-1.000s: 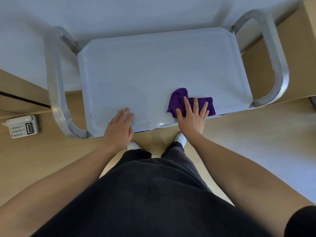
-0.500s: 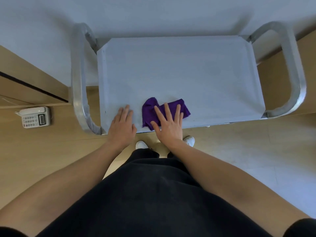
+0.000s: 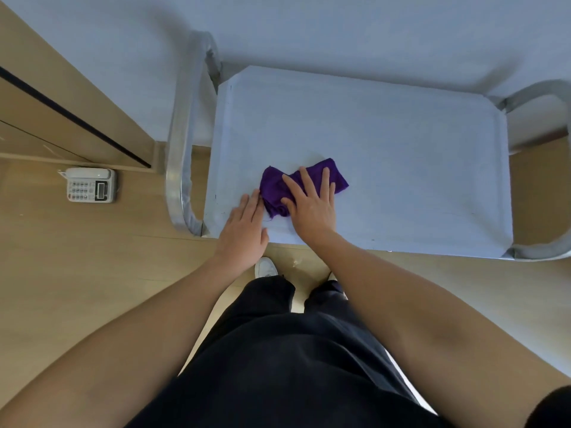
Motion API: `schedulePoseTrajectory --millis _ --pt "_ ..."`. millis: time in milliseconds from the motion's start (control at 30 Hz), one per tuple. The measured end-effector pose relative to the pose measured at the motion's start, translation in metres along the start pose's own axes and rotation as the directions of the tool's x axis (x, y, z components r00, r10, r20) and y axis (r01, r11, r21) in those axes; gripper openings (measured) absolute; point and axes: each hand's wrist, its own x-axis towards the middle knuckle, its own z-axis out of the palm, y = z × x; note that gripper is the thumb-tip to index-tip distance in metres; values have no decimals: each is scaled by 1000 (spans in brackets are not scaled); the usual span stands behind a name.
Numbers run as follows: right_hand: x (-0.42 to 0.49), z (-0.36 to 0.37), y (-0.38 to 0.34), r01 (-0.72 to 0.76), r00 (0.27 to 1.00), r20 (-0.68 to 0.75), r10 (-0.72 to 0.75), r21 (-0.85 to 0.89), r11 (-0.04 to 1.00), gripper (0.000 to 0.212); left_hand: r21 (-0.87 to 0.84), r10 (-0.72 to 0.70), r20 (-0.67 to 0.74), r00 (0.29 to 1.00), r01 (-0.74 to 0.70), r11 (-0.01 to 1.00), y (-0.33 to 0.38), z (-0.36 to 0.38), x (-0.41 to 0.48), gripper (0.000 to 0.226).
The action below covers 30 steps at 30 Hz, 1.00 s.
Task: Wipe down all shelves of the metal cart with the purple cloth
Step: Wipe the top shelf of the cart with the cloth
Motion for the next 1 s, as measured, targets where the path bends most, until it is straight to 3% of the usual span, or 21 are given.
schedulePoseTrajectory --millis 133,300,700,1000 --pt "-42 7 5 17 993 -121 -8 76 997 41 4 -8 -11 1000 8 1000 2 3 -1 64" --pt "-66 16 8 6 994 -109 1 58 998 43 27 -19 -41 999 20 999 7 2 -4 59" --pt "-14 10 -7 32 993 -117 -27 44 999 43 -39 -59 -215 975 52 998 -6 0 16 48" --pt "71 1 -21 43 982 -185 -36 37 998 41 -43 -106 -342 934 97 994 -36 -10 80 48"
